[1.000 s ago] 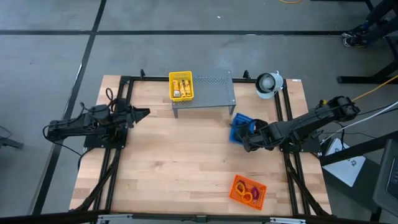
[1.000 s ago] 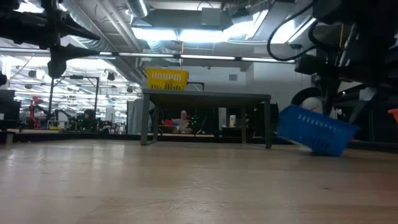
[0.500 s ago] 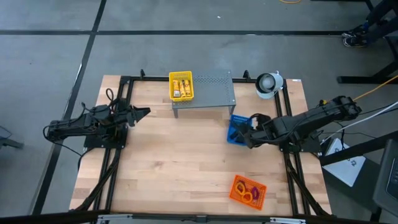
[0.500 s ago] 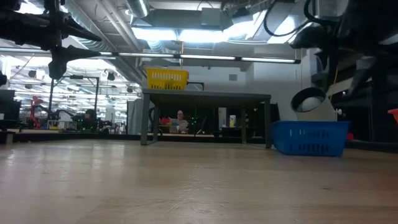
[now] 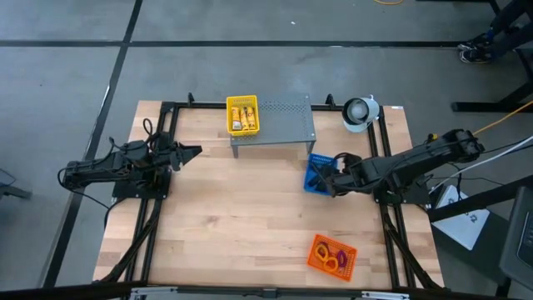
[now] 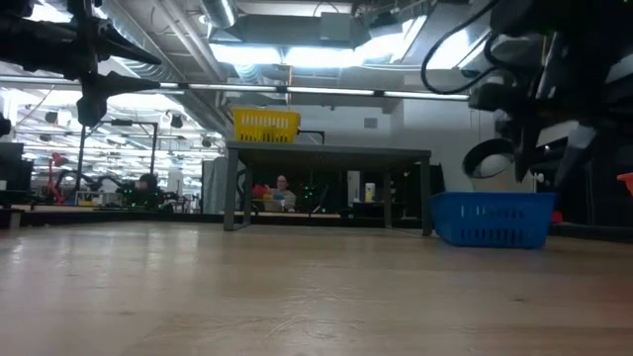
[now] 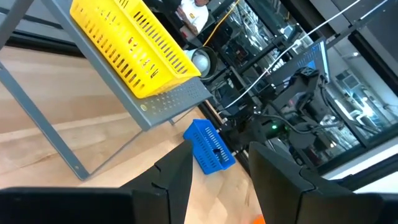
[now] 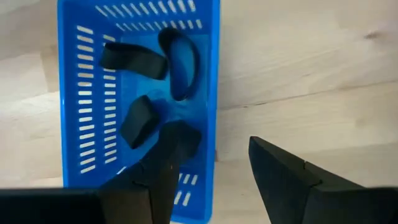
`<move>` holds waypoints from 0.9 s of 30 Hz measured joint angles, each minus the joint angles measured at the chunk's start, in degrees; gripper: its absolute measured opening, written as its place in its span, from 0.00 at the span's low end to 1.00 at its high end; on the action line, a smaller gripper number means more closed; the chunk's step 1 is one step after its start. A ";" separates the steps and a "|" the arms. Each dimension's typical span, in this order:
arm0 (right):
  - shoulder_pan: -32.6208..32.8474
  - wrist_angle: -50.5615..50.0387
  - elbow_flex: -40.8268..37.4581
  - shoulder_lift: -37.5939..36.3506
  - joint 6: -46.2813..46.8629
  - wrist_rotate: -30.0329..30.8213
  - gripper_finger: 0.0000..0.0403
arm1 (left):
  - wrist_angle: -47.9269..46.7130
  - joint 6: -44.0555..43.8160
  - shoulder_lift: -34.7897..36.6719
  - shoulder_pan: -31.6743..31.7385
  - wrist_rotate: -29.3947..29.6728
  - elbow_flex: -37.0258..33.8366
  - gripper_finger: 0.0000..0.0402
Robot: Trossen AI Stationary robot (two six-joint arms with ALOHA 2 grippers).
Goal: Pick & Place Office Desk Supplies
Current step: Put the blue bin with the rubber bands on the shelf
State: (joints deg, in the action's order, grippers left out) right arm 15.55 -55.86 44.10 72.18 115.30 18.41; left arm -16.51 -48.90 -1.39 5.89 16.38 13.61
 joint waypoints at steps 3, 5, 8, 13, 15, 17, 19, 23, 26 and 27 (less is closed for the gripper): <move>-0.72 5.24 -2.83 0.00 -0.50 -0.95 0.48 | 0.00 0.00 0.00 0.00 0.01 0.00 0.39; -0.97 8.20 -4.67 0.01 -0.45 -1.62 0.48 | 0.00 0.02 0.00 -0.01 0.00 0.00 0.39; -1.50 9.64 -5.75 0.02 -0.28 -2.75 0.48 | 0.00 0.04 0.00 0.00 0.02 0.00 0.39; -2.38 9.61 -5.80 0.02 -0.55 -2.83 0.47 | -0.09 0.04 0.00 0.00 0.05 0.00 0.39; -2.71 9.60 -5.80 0.02 -0.70 -2.73 0.43 | -0.39 0.04 0.00 0.00 0.15 0.00 0.39; -2.99 9.64 -5.80 0.02 -0.72 -2.40 0.36 | -0.58 0.06 0.00 -0.02 0.36 0.00 0.39; -3.26 9.65 -5.80 0.02 -0.83 -2.36 0.27 | -0.98 0.04 0.00 -0.01 0.42 0.02 0.39; -3.50 10.08 -5.80 0.02 -1.18 -2.35 0.06 | -1.74 0.02 0.00 -0.01 0.47 0.02 0.39; -3.52 11.35 -5.80 0.02 -2.31 -2.50 0.04 | -1.73 0.02 0.00 -0.02 0.95 0.02 0.39; -3.52 12.04 -5.80 0.02 -2.57 -2.72 0.05 | -1.73 0.02 0.00 -0.01 1.17 0.02 0.39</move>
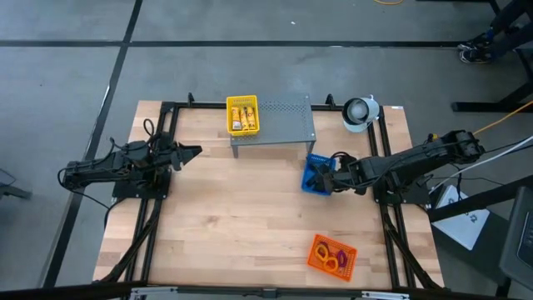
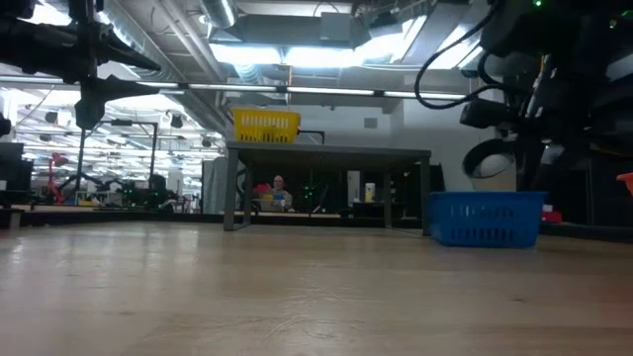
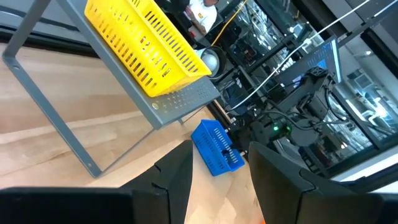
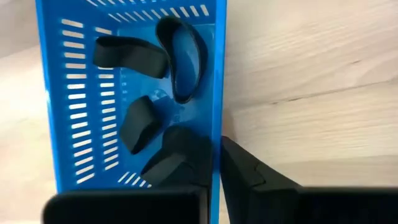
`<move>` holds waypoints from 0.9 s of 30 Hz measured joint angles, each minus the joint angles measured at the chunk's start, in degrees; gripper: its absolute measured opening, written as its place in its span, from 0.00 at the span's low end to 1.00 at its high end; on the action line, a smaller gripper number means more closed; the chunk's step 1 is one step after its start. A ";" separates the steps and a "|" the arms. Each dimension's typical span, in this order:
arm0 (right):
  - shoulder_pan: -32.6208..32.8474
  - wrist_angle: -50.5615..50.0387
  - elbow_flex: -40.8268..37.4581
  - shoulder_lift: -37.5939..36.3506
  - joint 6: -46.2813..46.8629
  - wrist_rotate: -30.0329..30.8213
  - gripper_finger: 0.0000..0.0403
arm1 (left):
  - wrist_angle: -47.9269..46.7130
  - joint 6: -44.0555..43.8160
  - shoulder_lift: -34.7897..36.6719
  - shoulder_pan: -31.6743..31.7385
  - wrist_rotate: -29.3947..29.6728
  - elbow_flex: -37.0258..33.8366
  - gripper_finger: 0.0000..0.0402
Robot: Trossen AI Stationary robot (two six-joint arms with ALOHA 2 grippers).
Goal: Pick & Place Office Desk Supplies
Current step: Put the blue bin with the rubber bands on the shelf
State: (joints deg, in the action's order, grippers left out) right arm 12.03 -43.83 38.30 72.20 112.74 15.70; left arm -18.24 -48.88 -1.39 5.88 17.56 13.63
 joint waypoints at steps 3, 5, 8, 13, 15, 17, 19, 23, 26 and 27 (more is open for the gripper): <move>0.06 2.43 0.04 0.00 -0.61 -0.10 0.03 | 0.02 -0.02 0.00 0.01 0.60 0.00 0.39; 0.27 2.92 0.96 0.02 -0.96 -0.09 0.02 | 0.02 -0.27 0.00 0.01 0.66 0.00 0.39; 1.36 2.96 3.68 0.02 -1.33 1.11 0.02 | 0.04 -1.09 0.00 -0.01 0.51 0.00 0.39; 3.85 2.21 9.92 0.02 -2.54 3.99 0.02 | 0.27 -1.13 0.00 -0.01 0.42 0.02 0.39; 5.20 1.15 13.03 0.02 -2.61 6.07 0.02 | 0.26 -1.14 0.00 0.00 0.40 0.02 0.39; 6.45 -1.02 16.56 0.02 -2.62 7.28 0.01 | 0.26 -1.10 0.00 -0.01 0.38 0.02 0.39; 7.52 -3.84 20.08 0.02 -2.73 7.72 0.01 | 0.26 -1.05 0.00 -0.01 0.19 0.02 0.39; 9.03 -11.22 26.81 0.02 -3.29 9.08 0.01 | 0.28 -1.05 0.00 -0.01 0.03 0.02 0.39; 9.48 -18.37 32.08 0.02 -3.21 12.61 0.01 | 0.28 -1.05 0.00 0.01 0.03 0.02 0.39; 9.44 -21.23 33.84 0.02 -3.20 14.08 0.01 | 0.28 -1.07 0.00 0.00 -0.03 0.02 0.39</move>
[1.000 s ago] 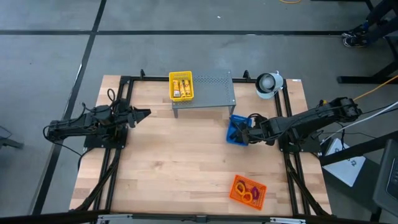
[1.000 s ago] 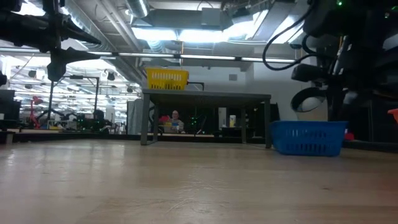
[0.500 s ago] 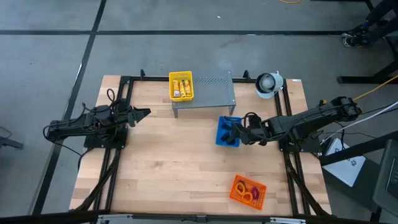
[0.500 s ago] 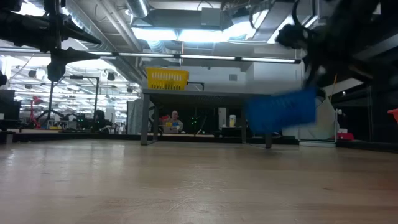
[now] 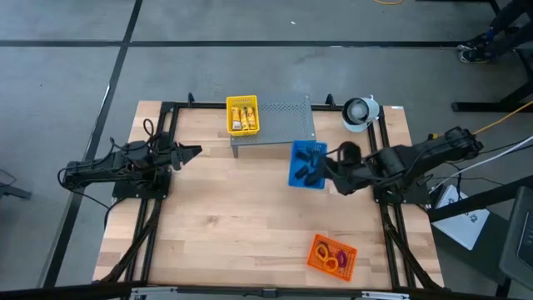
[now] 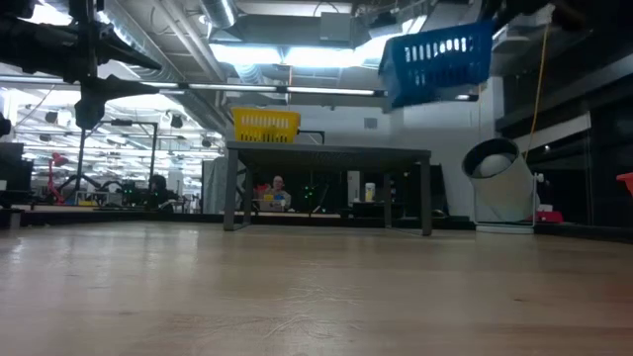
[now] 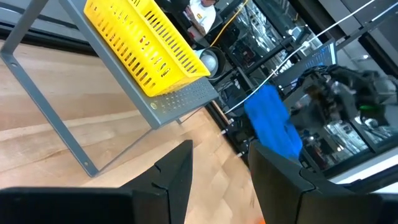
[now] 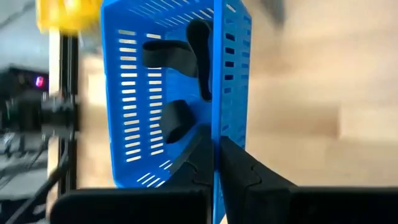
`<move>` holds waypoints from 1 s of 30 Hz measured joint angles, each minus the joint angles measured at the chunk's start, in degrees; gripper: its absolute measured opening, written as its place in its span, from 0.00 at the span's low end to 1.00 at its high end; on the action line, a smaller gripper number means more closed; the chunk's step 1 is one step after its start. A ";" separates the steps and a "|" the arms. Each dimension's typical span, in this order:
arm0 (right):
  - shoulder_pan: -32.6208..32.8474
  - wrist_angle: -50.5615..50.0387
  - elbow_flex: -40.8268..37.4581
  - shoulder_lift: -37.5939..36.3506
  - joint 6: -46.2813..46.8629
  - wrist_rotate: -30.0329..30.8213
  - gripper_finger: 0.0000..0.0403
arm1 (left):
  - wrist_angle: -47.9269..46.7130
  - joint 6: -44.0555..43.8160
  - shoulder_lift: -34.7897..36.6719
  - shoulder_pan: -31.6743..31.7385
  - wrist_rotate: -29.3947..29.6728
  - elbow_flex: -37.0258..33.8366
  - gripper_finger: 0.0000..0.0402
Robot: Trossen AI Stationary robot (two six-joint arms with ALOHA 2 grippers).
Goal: Pick & Place Office Desk Supplies
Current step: Put the blue bin with the rubber bands on the shelf
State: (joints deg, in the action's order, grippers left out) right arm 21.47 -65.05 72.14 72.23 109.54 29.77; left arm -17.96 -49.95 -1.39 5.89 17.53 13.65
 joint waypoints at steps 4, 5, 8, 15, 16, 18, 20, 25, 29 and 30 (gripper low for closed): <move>-1.92 -8.63 5.34 -0.35 -0.42 7.02 0.01 | 0.00 0.03 0.00 -0.02 -1.09 0.00 0.39; -2.77 -9.35 5.99 -0.82 -1.20 8.56 0.01 | 0.00 0.02 0.00 -0.02 -1.30 0.00 0.39; -5.77 -8.86 6.51 -2.68 -5.65 12.41 0.01 | 0.22 0.04 0.00 -0.02 -2.32 0.00 0.39; -19.45 -4.55 6.51 -6.18 -24.61 8.36 0.01 | 0.21 0.08 0.00 -0.01 -3.07 0.00 0.39; -22.03 -2.42 6.51 -6.33 -28.51 6.94 0.01 | 0.30 0.13 0.00 0.00 -3.56 0.00 0.39; -27.46 2.96 6.51 -6.32 -36.91 1.74 0.01 | 1.10 0.19 0.00 -0.02 -4.10 0.00 0.39; -32.88 8.43 6.52 -5.79 -44.36 -4.29 0.01 | 2.22 0.50 0.02 -0.02 -4.44 0.00 0.39; -44.73 14.41 6.51 -2.56 -54.48 -16.16 0.01 | 4.72 1.10 0.02 -0.02 -5.28 0.02 0.39; -51.41 15.51 6.51 1.34 -60.22 -26.56 0.01 | 4.84 1.11 0.02 0.00 -6.49 0.02 0.39; -52.57 16.09 6.51 2.49 -61.57 -29.17 0.01 | 4.90 1.11 0.00 -0.02 -6.64 0.02 0.39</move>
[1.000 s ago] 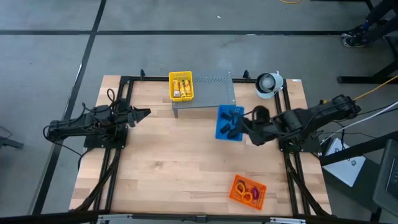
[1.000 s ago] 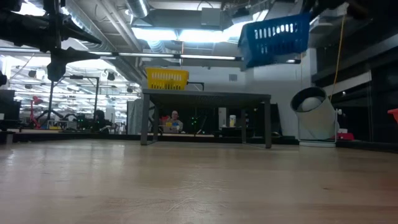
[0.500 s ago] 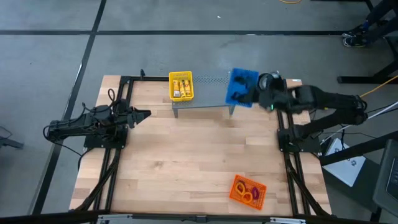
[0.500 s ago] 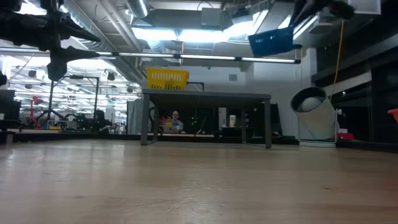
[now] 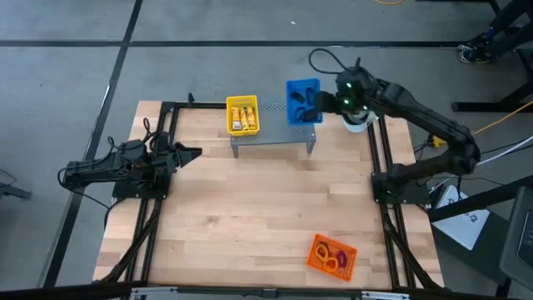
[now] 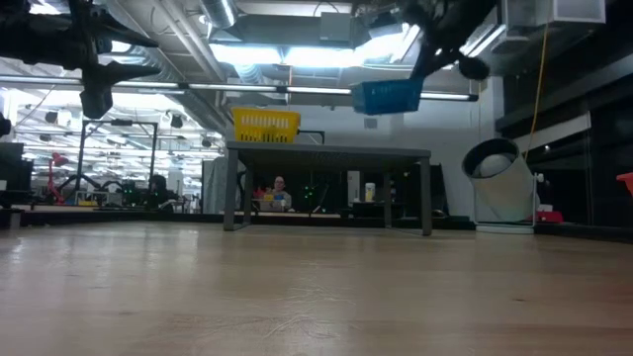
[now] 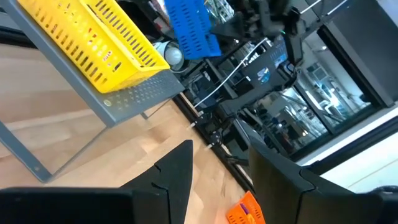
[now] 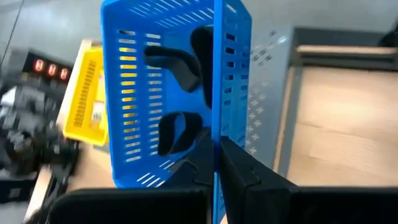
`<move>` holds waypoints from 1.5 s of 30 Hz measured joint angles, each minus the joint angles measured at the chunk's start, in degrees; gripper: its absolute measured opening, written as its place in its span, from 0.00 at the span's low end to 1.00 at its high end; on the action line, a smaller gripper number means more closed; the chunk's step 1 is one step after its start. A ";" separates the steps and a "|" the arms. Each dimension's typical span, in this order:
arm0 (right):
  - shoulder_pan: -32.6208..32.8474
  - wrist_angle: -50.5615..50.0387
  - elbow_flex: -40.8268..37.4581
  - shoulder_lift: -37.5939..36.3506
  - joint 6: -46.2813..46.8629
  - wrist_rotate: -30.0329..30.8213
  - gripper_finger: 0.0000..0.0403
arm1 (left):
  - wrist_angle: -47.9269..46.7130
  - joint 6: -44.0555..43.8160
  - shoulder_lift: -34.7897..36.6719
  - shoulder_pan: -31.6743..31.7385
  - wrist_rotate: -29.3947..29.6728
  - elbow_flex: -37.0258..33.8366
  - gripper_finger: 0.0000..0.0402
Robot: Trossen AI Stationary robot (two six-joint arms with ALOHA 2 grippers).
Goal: Pick & Place Office Desk Supplies
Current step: Put the blue bin with the rubber bands on the shelf
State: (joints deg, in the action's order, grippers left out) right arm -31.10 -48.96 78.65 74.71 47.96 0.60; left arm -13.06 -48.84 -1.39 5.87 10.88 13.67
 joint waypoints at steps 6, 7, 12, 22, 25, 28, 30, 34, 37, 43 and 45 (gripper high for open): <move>-3.62 2.46 0.00 6.07 -4.90 -8.94 0.01 | -0.02 -0.03 0.01 0.00 -0.38 0.00 0.39; -3.92 3.03 0.00 6.76 -5.17 -9.52 0.01 | -0.02 -0.19 0.00 0.01 -0.38 0.00 0.39; -5.28 6.48 0.00 10.38 -7.32 -14.33 0.01 | -0.01 -0.43 0.00 0.01 -0.36 0.00 0.39; -6.02 11.34 0.00 13.79 -3.80 -13.68 0.01 | -0.04 -0.48 0.01 0.01 -0.33 0.00 0.39; -5.98 14.45 0.00 14.64 -2.34 -14.37 0.01 | -0.05 -0.44 0.00 0.01 -0.11 0.00 0.39; -5.96 15.98 0.00 15.32 -1.17 -14.79 0.01 | -0.07 -0.46 0.02 0.00 -0.12 0.00 0.39; -5.82 16.17 0.00 15.98 -0.47 -14.92 0.01 | -0.07 -0.45 0.01 0.01 -0.10 0.00 0.39; -5.13 16.24 -0.01 17.41 0.08 -15.08 0.01 | -0.17 -0.44 0.00 0.02 -0.19 0.00 0.39; -4.29 16.92 -0.02 18.42 0.76 -15.32 0.01 | -0.17 -0.46 0.00 0.00 -0.40 -0.02 0.39; -2.92 19.14 -0.04 18.74 2.42 -16.26 0.01 | -0.20 -0.48 0.00 0.01 -0.45 -0.02 0.39; -2.83 19.02 -0.04 18.74 2.68 -16.26 0.01 | -0.22 -0.48 0.00 0.02 -0.49 -0.02 0.39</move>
State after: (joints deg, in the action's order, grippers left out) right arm -33.93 -29.94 78.61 93.45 50.64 -15.66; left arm -13.28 -49.32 -1.39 5.89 10.40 13.65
